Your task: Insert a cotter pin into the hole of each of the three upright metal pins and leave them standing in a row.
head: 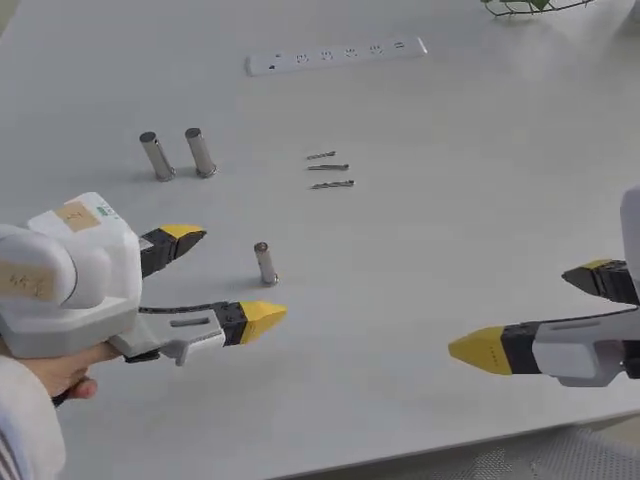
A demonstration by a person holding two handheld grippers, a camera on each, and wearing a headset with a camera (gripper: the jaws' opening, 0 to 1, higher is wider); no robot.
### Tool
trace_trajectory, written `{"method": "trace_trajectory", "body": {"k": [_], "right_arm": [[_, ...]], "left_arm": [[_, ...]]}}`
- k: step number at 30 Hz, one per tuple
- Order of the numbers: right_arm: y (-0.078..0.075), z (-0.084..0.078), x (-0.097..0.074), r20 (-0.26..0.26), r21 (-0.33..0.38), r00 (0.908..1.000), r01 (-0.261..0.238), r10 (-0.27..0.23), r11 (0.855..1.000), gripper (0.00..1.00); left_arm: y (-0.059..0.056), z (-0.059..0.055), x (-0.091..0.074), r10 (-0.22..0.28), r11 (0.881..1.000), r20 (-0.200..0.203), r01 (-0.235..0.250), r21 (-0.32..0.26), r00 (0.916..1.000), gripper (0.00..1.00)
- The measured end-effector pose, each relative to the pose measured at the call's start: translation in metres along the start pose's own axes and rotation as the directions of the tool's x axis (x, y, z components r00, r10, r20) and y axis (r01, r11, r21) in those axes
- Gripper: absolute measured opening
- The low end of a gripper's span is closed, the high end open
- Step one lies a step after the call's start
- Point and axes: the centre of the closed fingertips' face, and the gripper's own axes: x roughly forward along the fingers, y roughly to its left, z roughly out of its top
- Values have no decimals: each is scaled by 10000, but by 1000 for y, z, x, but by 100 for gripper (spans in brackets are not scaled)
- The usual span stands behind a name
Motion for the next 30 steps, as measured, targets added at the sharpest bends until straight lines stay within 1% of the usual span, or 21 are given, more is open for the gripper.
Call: {"method": "trace_trajectory", "body": {"k": [2,4,5,6,7,9,10,11,12,13,14,15,16,20,22,23,24,25,26,28,30], "right_arm": [[-1,0,-1,-6,-2,10000,22,-22,10000,93],[-2,0,-2,-8,14,10000,57,-57,10000,93],[-3,0,-3,-10,17,10000,87,-87,10000,93],[-4,0,-3,-15,17,9999,109,-109,9999,93],[-5,0,-4,-15,11,9999,153,-153,9999,93],[-6,1,-6,4,12,9998,196,-196,9998,93],[-6,0,-6,-4,5,9998,194,-194,9998,93],[-7,0,-7,-21,-1,9998,204,-204,9998,93],[-8,-1,-8,-49,2,9997,258,-258,9997,93],[-8,-2,-9,-72,2,9996,278,-278,9996,93],[-9,-2,-9,-95,-1,9995,297,-297,9996,93],[-9,-3,-10,-104,-6,9995,314,-314,9995,93],[-9,-3,-11,-120,-18,9994,335,-335,9994,93],[-9,-2,-13,-97,-35,9992,386,-386,9993,93],[-9,-2,-13,-97,-55,9992,396,-396,9992,93],[-9,-1,-13,-100,-80,9991,400,-401,9992,93],[-9,-1,-13,-104,-104,9992,392,-393,9992,93],[-8,0,-13,-109,-129,9992,385,-386,9992,93],[-8,0,-13,-115,-151,9992,380,-382,9992,93],[-8,2,-13,-136,-226,9992,372,-375,9991,93],[-8,3,-13,-173,-302,9993,331,-336,9990,93]], "left_arm": [[7,-9,-5,326,9993,-278,-331,-162,9991,76],[14,-17,-7,678,9975,-380,-686,-190,9970,77],[19,-21,-10,1006,9946,-471,-1016,-195,9938,80],[21,-23,-11,1119,9934,-473,-1130,-208,9926,86],[20,-24,-12,1090,9935,-487,-1104,-270,9929,93],[18,-28,-14,961,9923,-467,-994,-735,9943,99],[17,-28,-15,915,9924,-435,-947,-789,9949,99],[15,-29,-16,854,9914,-413,-891,-960,9955,99],[15,-29,-16,910,9880,-300,-940,-1225,9954,99],[12,-28,-17,804,9840,-147,-817,-1583,9967,99],[5,-27,-18,438,9826,88,-415,-1812,9990,99],[5,-28,-19,456,9809,105,-427,-1900,9989,99],[3,-31,-20,369,9790,22,-357,-2006,9993,99],[-7,-36,-23,23,9804,-125,-47,-1969,9999,99],[-10,-36,-24,-51,9783,-143,20,-2073,9999,99],[-11,-37,-25,-113,9755,-187,69,-2199,9998,99],[-12,-40,-26,-104,9672,-289,27,-2539,9995,99],[-11,-40,-26,-27,9631,-312,-58,-2690,9995,99],[-10,-37,-27,36,9645,-68,-53,-2641,10000,99],[-10,-36,-28,12,9607,-27,-19,-2777,10000,99],[-10,-35,-30,46,9609,-14,-48,-2768,10000,99]]}}
